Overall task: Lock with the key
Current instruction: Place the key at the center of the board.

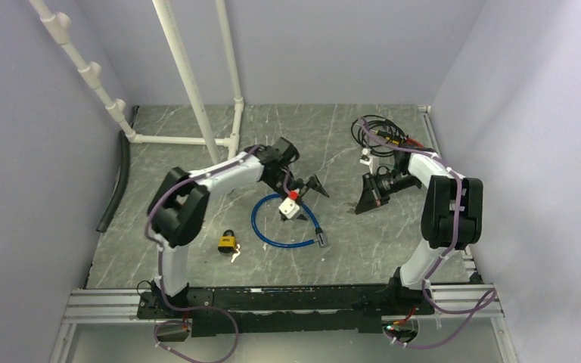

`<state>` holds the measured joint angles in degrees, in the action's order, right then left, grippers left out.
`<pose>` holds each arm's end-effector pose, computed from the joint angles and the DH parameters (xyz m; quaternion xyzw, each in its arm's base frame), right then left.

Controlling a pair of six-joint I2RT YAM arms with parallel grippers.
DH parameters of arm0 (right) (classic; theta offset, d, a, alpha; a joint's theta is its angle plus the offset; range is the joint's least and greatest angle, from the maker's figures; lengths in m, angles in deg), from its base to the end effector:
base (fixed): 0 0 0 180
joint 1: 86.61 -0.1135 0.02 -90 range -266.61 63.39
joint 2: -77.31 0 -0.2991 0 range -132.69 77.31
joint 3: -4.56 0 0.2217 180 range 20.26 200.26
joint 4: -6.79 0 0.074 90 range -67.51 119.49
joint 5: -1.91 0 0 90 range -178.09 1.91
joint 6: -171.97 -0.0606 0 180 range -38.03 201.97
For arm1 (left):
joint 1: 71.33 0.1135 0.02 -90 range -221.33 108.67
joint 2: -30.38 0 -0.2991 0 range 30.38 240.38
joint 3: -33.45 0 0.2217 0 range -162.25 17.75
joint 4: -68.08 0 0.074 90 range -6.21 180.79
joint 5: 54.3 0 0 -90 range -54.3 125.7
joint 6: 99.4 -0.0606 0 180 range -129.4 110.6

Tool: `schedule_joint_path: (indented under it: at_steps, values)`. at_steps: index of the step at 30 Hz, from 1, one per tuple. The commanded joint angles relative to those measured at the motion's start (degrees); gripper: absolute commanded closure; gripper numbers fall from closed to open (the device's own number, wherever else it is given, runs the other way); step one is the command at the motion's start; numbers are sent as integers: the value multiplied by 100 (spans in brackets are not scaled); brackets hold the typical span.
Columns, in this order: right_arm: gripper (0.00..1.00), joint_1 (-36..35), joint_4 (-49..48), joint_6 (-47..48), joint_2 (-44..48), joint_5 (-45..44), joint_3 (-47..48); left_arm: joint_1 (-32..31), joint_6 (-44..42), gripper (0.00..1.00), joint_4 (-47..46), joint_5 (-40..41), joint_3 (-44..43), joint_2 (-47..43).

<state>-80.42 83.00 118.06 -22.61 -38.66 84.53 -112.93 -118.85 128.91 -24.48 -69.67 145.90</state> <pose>0.2712 0.0169 0.2197 -0.2123 0.8822 0.4070 0.1050 0.2608 -0.3019 0.2361 0.8471 0.1432 -0.3411 0.3815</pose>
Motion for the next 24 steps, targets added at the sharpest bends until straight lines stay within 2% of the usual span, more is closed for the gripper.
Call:
schedule_joint_path:
  at_steps: [1, 4, 8, 13, 18, 20, 22, 24]
  values:
    - [100, -484, 290, 290, 199, -105, -41, 325, 1775, 1, -1405, -447, 824, -1319]
    - [100, -873, 404, 422, 33, -291, -38, 566, 3885, 1, -3539, -10, 1739, -2163]
    - [100, -1173, 528, 581, -109, -480, -64, 834, 5874, 1, -4691, 584, 2503, -3206]
    - [100, -1575, 475, 710, -163, -812, -213, 917, 6884, 1, -4652, 1479, 3300, -4559]
    - [100, -1876, 255, 587, -322, -983, -240, 977, 7820, 1, -4141, 2513, 3778, -5388]
    - [94, -1938, 189, 548, -375, -996, -222, 1148, 8278, 1, -3824, 2756, 3778, -5595]
    - [76, -1984, 84, 494, -363, -1024, -233, 1273, 8806, 0, -3521, 3055, 3804, -5793]
    - [70, -2030, 24, 488, -381, -1109, -260, 1394, 9334, 1, -3278, 3490, 3857, -6005]
